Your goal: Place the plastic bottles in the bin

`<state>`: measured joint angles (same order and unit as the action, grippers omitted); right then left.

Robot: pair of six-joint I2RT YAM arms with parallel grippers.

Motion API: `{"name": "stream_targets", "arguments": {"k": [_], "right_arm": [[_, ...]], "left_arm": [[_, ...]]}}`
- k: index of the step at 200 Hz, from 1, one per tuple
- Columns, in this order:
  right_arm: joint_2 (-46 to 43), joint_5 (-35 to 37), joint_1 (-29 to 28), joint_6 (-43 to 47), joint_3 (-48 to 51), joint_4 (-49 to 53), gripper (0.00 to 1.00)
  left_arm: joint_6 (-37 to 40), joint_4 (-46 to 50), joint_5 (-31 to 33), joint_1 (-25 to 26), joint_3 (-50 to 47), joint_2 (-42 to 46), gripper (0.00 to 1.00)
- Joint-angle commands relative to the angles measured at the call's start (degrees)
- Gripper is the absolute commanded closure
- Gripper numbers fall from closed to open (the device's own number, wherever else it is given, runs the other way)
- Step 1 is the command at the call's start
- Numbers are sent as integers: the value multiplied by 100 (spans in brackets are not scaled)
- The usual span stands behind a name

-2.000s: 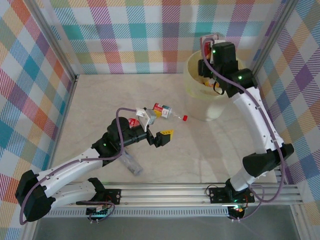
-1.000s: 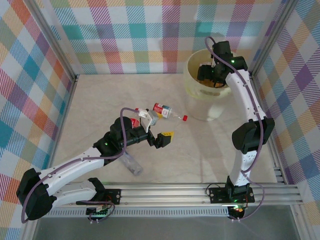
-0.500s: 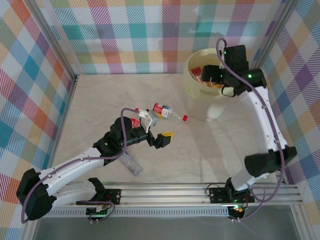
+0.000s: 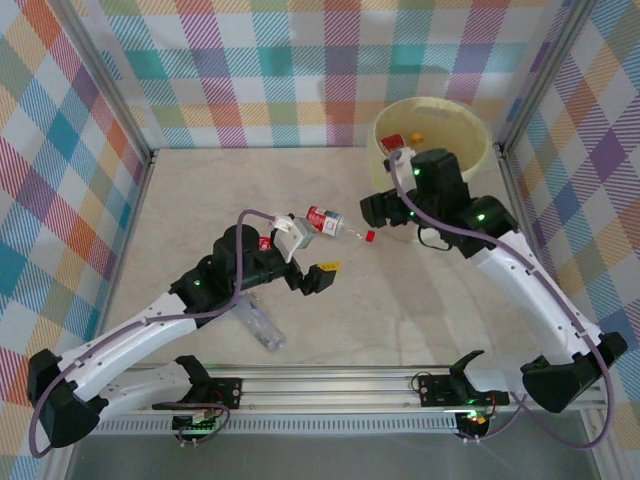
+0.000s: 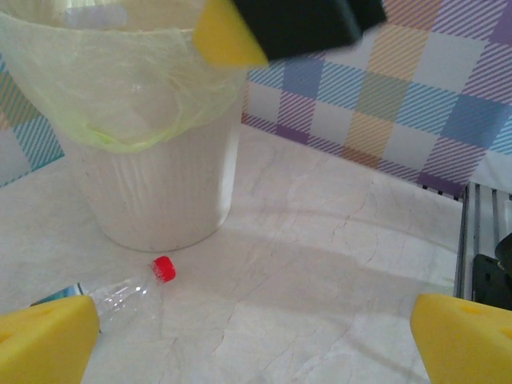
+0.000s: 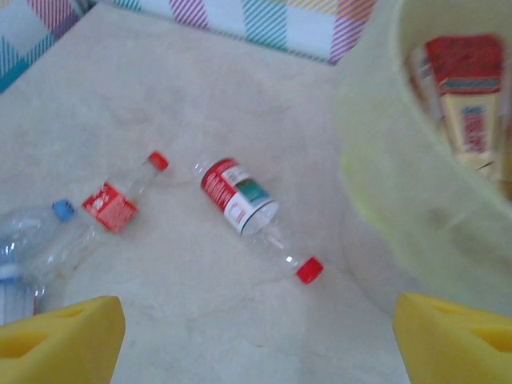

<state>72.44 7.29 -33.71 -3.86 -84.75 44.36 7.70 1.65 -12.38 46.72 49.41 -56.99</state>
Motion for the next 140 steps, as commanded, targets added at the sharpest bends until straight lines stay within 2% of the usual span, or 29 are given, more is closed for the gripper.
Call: {"name": "stream_targets", "arguments": {"k": [1, 19, 58, 104, 140], "right_arm": [[-16, -98, -223, 61, 283, -439, 14], [160, -64, -373, 132, 433, -490, 14], [769, -27, -463, 406, 440, -579, 12], [1713, 318, -469, 807, 133, -652, 10], [2595, 592, -461, 1186, -311, -749, 9]], "left_arm": [[428, 1195, 2, -47, 218, 310, 0], [478, 1912, 112, -44, 252, 559, 0], [372, 2622, 510, -44, -4, 1302, 0], [315, 3007, 1208, -47, -545, 2151, 0], [278, 3167, 1490, -40, -850, 2592, 0]]}}
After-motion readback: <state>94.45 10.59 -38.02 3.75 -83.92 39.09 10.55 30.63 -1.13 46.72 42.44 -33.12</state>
